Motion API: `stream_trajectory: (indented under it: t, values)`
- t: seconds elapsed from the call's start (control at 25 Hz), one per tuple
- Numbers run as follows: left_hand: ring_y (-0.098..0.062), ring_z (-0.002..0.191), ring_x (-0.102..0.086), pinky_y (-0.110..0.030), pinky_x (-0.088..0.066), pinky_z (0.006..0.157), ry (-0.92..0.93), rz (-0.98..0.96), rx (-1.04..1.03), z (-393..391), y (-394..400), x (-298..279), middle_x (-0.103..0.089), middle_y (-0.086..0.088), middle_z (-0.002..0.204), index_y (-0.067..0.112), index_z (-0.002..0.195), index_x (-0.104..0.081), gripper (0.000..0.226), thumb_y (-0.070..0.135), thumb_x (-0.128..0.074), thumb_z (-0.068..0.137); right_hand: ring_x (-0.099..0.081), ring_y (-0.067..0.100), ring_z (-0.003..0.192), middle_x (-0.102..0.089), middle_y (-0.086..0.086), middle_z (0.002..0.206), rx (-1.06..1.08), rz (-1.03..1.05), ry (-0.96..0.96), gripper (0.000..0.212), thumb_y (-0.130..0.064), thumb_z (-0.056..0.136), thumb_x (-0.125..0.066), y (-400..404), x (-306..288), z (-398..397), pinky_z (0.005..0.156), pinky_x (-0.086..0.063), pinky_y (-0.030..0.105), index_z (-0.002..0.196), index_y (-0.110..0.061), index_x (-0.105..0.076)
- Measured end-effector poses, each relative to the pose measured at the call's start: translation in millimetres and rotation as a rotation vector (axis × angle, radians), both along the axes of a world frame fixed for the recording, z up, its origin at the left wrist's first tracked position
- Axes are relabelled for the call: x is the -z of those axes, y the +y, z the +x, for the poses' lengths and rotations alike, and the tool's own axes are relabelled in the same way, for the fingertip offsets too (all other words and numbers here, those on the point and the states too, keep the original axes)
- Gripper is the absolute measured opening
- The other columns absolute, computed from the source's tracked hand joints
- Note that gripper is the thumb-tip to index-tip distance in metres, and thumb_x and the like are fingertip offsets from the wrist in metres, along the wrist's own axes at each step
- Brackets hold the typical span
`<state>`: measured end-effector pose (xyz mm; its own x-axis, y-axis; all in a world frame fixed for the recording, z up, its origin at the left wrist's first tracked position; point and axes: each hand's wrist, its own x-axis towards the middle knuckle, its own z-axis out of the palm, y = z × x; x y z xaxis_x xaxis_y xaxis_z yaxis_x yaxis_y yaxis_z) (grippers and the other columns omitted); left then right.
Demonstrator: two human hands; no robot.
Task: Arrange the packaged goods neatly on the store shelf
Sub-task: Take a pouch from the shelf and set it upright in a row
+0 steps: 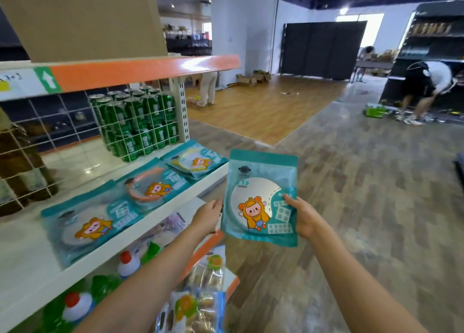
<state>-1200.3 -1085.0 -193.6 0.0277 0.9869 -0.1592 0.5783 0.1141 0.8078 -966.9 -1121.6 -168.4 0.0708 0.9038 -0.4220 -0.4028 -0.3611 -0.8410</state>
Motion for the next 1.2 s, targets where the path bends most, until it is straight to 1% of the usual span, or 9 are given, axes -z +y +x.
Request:
stream_trajectory:
  t: [0.12,0.32,0.52,0.6,0.68,0.88,1.0,1.12,1.2]
  values:
    - [-0.026,0.114,-0.056,-0.037,-0.044,0.100,-0.190,-0.031,-0.055,2,44,-10,-0.061,-0.008,0.125,0.017,0.127,-0.056,0.045,0.044,-0.031,0.101,-0.061,0.023,0.072,-0.064,0.007,0.079,-0.018,0.008,-0.015,0.012,-0.016,0.097,-0.049,40,-7,-1,0.068,-0.050,0.039,0.089,-0.007,-0.052]
    - [-0.026,0.117,-0.054,-0.044,-0.042,0.105,-0.444,-0.122,-0.147,0,107,-23,-0.059,-0.003,0.126,0.020,0.130,-0.053,0.049,0.052,-0.038,0.096,-0.061,0.022,0.072,-0.065,0.006,0.075,-0.059,0.055,-0.004,0.013,-0.016,0.097,-0.047,111,-14,-13,0.068,-0.050,0.040,0.089,-0.008,-0.053]
    - [-0.033,0.105,-0.062,-0.048,-0.050,0.095,-0.545,-0.123,-0.187,-11,134,-20,-0.066,-0.018,0.112,0.009,0.104,-0.059,0.022,0.028,-0.049,0.098,-0.061,0.026,0.079,-0.064,0.009,0.087,-0.177,0.040,0.012,0.011,-0.017,0.096,-0.048,170,-3,-29,0.076,-0.051,0.043,0.096,-0.008,-0.053]
    - [-0.031,0.094,-0.065,-0.043,-0.057,0.082,-0.608,-0.117,-0.259,-16,144,-23,-0.067,-0.016,0.102,0.010,0.098,-0.058,0.016,0.024,-0.049,0.098,-0.061,0.025,0.078,-0.063,0.009,0.086,-0.243,0.033,0.006,0.011,-0.017,0.096,-0.048,197,-3,-34,0.076,-0.051,0.042,0.097,-0.007,-0.052]
    - [-0.021,0.078,-0.062,-0.029,-0.056,0.063,-0.591,-0.081,-0.338,-21,154,-27,-0.064,-0.007,0.087,0.009,0.100,-0.056,0.016,0.024,-0.049,0.098,-0.060,0.024,0.077,-0.062,0.009,0.086,-0.312,0.021,0.001,0.013,-0.018,0.096,-0.049,225,-3,-40,0.074,-0.050,0.041,0.099,-0.006,-0.053]
    - [-0.026,0.097,-0.062,-0.045,-0.049,0.096,-0.585,-0.043,-0.540,-46,169,-31,-0.065,-0.008,0.097,0.008,0.109,-0.059,0.024,0.027,-0.051,0.097,-0.060,0.019,0.075,-0.063,0.006,0.087,-0.525,0.086,-0.057,0.023,-0.027,0.099,-0.043,291,-5,-64,0.072,-0.050,0.031,0.101,-0.009,-0.057]
    - [-0.026,0.098,-0.061,-0.044,-0.051,0.091,-0.609,-0.025,-0.690,-67,167,-29,-0.064,-0.006,0.098,0.013,0.108,-0.058,0.021,0.029,-0.049,0.097,-0.065,0.010,0.062,-0.068,-0.001,0.074,-0.584,0.159,-0.072,0.021,-0.020,0.100,-0.038,321,-7,-83,0.057,-0.054,0.022,0.101,-0.012,-0.058]
    - [-0.020,0.089,-0.059,-0.033,-0.051,0.074,-0.575,0.034,-0.847,-91,151,-28,-0.062,-0.002,0.092,0.014,0.108,-0.058,0.021,0.029,-0.048,0.098,-0.066,0.013,0.068,-0.068,0.003,0.086,-0.630,0.211,-0.166,0.020,-0.017,0.100,-0.041,337,-8,-105,0.059,-0.056,0.023,0.095,-0.014,-0.059]
    - [-0.023,0.094,-0.062,-0.040,-0.054,0.082,-0.523,0.063,-0.956,-107,139,-22,-0.065,-0.003,0.097,0.011,0.113,-0.059,0.027,0.031,-0.048,0.098,-0.064,0.012,0.065,-0.065,0.005,0.088,-0.686,0.270,-0.291,0.019,-0.017,0.099,-0.044,341,-7,-123,0.053,-0.054,0.021,0.088,-0.016,-0.060]
